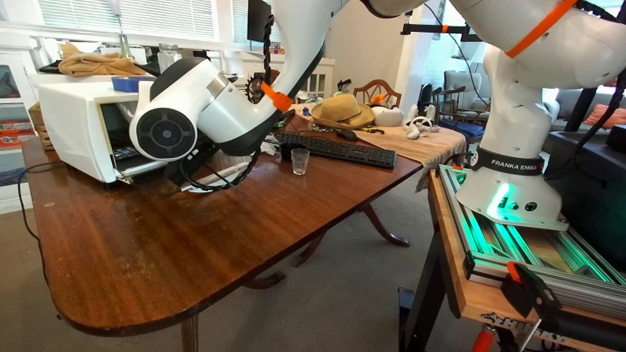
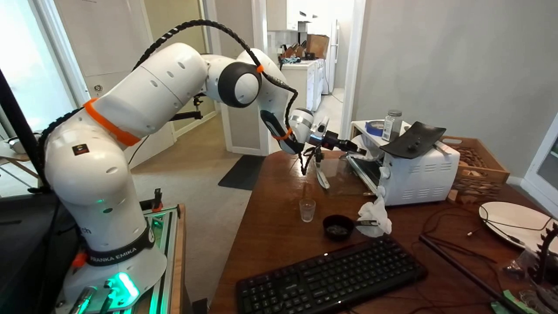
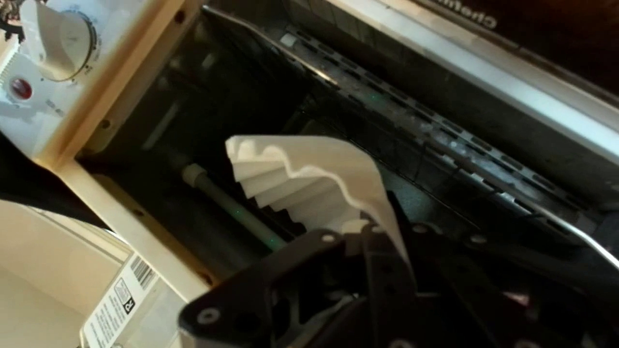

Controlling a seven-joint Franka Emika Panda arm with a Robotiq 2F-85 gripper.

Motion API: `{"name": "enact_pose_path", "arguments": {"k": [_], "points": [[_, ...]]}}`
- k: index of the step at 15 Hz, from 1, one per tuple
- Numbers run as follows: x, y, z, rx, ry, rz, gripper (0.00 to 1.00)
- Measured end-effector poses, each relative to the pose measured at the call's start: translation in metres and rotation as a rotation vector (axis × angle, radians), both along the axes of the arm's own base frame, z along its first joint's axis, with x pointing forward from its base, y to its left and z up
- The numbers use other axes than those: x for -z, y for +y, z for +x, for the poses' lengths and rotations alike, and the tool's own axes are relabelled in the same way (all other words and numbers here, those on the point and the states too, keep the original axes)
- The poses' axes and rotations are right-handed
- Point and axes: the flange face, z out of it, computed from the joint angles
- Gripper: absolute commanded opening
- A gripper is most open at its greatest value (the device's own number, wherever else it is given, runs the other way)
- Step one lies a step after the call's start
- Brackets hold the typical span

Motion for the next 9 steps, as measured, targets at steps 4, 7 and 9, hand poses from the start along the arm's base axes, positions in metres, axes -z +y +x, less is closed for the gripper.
{"name": "enact_pose_path", "arguments": {"k": [4,7,9], "points": [[0.0,-0.0066,0.0043,-0.002,-0.071,0.061,0.0],[-0.0001,-0.0099,0.0062,-0.008,-0.091,0.075,0.01],[-0.0002,-0.0095,0.0061,-0.008,-0.09,0.074,0.0]]}}
